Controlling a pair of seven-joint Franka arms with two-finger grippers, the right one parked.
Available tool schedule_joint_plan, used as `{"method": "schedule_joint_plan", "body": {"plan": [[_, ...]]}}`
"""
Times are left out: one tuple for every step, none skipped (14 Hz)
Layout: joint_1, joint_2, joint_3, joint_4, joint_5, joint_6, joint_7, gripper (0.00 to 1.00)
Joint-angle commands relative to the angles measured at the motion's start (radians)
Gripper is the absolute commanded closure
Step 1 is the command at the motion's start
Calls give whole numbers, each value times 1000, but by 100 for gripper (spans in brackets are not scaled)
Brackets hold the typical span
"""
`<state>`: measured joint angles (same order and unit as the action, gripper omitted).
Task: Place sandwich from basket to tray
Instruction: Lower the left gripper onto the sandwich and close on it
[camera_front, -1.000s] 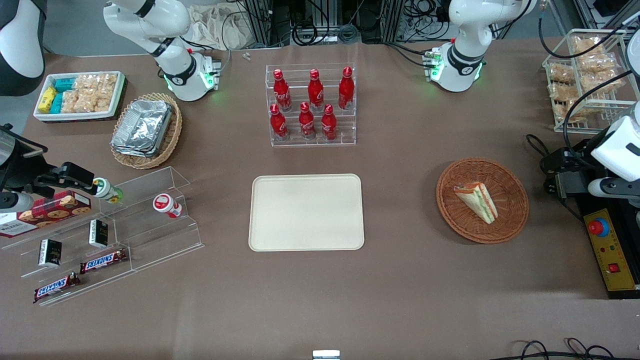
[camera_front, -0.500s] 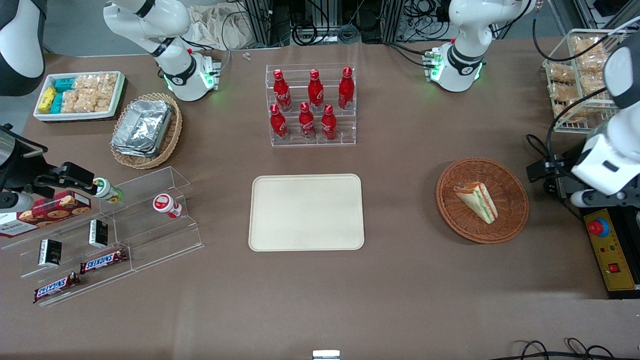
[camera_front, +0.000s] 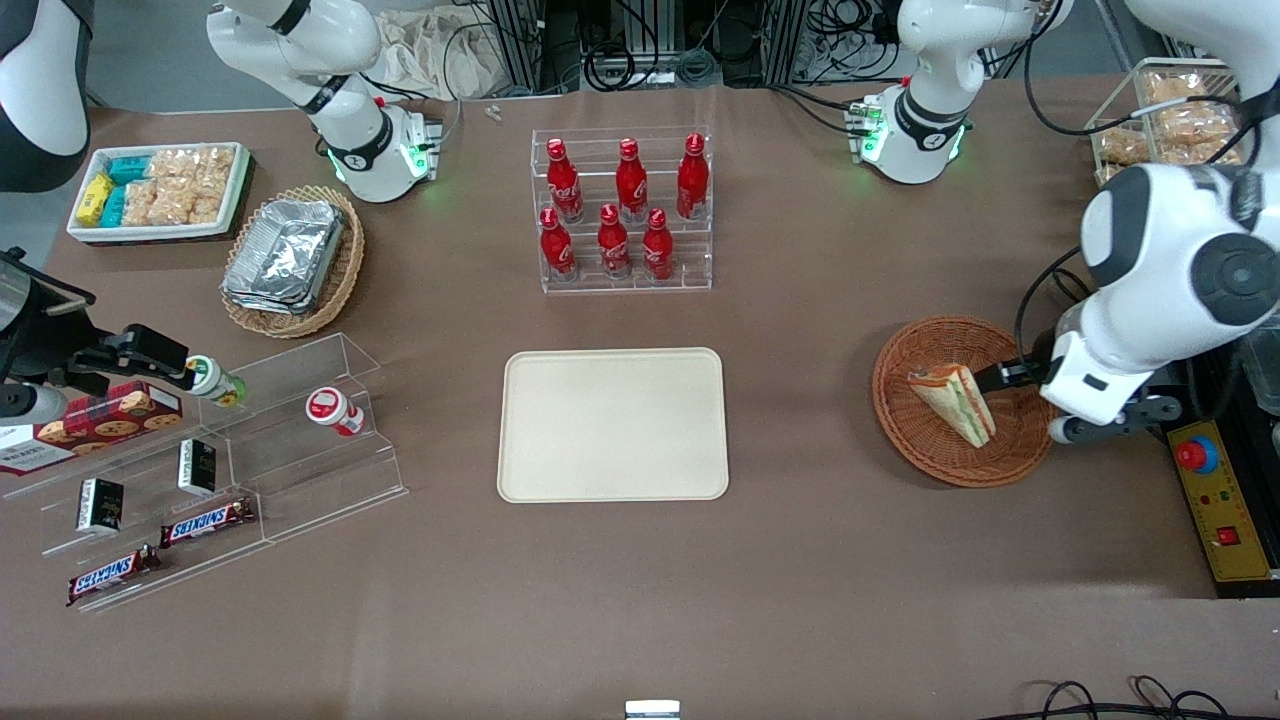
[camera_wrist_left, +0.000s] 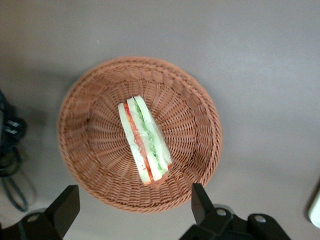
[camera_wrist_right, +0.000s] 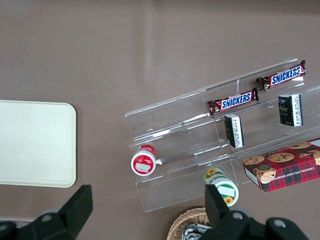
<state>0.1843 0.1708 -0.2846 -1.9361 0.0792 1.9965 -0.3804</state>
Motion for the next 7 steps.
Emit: {"method": "schedule_joint_plan", "body": {"plan": [[0,-24,1,-128,-10,120,-72,1],[0,-22,1,-165,-10,166,-87,2],[1,-22,1,-200,-9,207,-94,2],[1,-22,2,-234,-10,252,-97,2],[3,-13,2,-253,-9,287,-113,2],[4,7,4,-256,-4,312,-144,2],[4,31,5,-254,-1,327,-164,3]]}}
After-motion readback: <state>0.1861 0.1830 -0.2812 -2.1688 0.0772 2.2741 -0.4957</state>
